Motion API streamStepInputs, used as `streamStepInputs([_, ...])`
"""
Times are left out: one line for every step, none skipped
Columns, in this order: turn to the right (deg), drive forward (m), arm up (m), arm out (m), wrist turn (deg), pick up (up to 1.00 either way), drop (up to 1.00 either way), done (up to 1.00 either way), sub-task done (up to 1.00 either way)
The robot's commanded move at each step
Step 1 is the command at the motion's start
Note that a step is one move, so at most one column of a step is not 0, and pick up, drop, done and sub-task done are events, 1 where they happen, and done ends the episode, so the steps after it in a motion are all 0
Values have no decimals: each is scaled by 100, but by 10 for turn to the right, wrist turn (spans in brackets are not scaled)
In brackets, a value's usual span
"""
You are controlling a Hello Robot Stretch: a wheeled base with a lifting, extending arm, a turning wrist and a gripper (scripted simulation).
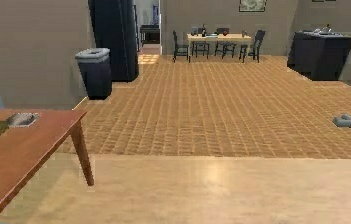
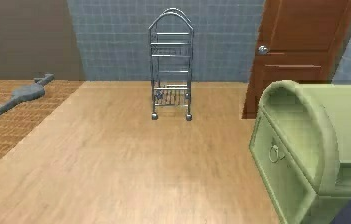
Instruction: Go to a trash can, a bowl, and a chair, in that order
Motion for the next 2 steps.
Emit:
streamStepInputs([0,100,0,0,0,0,0,0,0])
streamStepInputs([0,100,0,0,0,0,0,0,0])
